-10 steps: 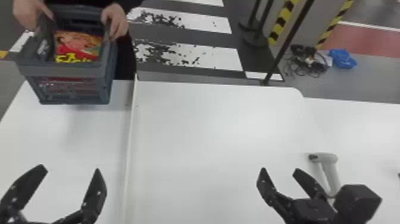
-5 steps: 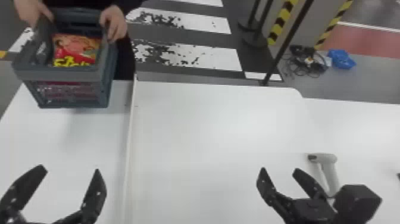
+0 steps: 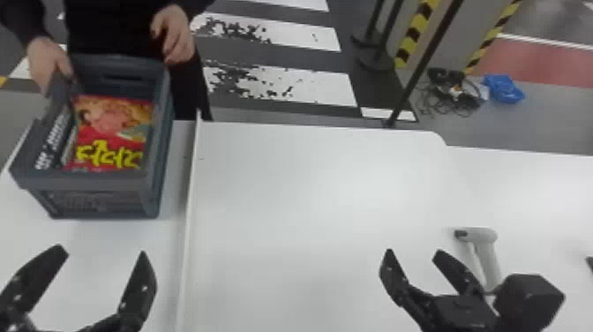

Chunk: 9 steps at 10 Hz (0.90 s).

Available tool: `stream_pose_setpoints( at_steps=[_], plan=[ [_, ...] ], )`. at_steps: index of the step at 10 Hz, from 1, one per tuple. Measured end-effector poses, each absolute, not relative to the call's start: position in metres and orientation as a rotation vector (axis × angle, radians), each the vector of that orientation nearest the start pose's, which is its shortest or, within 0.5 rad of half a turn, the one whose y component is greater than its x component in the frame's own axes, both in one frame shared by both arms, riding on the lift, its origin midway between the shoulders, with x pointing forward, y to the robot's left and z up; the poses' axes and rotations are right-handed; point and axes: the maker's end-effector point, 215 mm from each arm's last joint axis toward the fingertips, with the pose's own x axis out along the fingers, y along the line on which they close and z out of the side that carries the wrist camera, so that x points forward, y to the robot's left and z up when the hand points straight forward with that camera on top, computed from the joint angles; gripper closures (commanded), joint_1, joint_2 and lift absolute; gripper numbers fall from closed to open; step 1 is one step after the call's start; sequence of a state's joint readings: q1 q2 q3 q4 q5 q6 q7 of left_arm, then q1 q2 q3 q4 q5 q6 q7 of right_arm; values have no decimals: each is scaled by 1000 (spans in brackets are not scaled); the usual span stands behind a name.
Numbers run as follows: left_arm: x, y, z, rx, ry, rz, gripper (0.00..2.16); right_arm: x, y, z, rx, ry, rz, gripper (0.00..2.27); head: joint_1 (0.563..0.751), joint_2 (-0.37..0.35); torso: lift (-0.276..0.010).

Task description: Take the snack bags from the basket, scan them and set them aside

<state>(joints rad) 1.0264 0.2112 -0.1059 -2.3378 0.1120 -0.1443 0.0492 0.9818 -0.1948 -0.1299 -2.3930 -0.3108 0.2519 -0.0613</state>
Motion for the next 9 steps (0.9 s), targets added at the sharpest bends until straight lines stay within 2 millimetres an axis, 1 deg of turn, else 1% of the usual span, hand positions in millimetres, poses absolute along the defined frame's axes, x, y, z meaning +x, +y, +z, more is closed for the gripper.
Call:
stream_pose_setpoints(
  at_steps=[4,6,7,8,9],
  plan=[
    [293,179,-332,-81,137,-160,93,300,-277,-396,72,412,0,174,695,-194,-75],
    [298,186,-330,-75,134,-148,93,301,-277,-396,73,412,0,174,695,-186,-75],
    [305,195,-336,-69,162,-132,93,301,-277,-395,73,411,2,174,695,-163,-75],
    [317,211,-345,-72,207,-111,93,301,-277,-395,72,410,4,174,695,-133,-75],
    [328,231,-345,-77,226,-81,93,302,-276,-394,70,409,9,174,695,-109,-75]
  ],
)
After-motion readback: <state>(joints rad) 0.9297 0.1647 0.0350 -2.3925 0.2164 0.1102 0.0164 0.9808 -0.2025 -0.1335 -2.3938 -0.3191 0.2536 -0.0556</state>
